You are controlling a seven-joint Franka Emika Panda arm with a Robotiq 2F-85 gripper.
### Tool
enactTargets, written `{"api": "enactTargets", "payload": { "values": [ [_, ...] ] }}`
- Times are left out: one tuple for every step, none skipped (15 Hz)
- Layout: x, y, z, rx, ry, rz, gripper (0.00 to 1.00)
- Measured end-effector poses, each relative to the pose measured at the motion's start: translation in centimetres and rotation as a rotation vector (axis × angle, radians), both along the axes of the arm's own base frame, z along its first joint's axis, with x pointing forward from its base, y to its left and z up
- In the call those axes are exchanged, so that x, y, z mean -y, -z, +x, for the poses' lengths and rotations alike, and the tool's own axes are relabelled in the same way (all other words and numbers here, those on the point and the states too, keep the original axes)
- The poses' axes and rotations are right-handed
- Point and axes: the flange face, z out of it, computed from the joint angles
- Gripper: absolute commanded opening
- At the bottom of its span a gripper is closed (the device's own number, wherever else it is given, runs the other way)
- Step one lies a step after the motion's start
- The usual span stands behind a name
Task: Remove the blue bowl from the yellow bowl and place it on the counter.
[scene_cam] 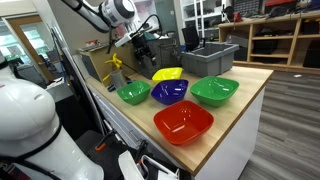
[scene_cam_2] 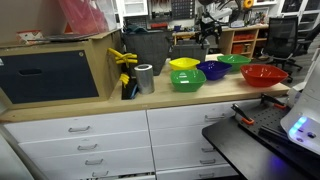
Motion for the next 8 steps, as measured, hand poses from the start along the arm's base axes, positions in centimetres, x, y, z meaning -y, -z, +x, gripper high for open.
{"api": "enactTargets", "payload": {
  "values": [
    [0.0,-0.3,0.2,-0.001,0.021,-0.004,1.0],
    [-0.1,-0.8,0.4,-0.013,0.036,-0.009,1.0],
    [-0.3,-1.2,0.5,-0.03,0.047,-0.016,1.0],
    [-0.6,-1.8,0.6,-0.055,0.051,-0.022,1.0],
    [-1.0,-2.5,0.6,-0.082,0.054,-0.028,1.0],
    [-1.4,-3.3,0.7,-0.107,0.055,-0.035,1.0],
    [-1.9,-4.3,0.8,-0.13,0.057,-0.039,1.0],
    [-2.5,-5.3,0.9,-0.146,0.059,-0.037,1.0]
  ]
}}
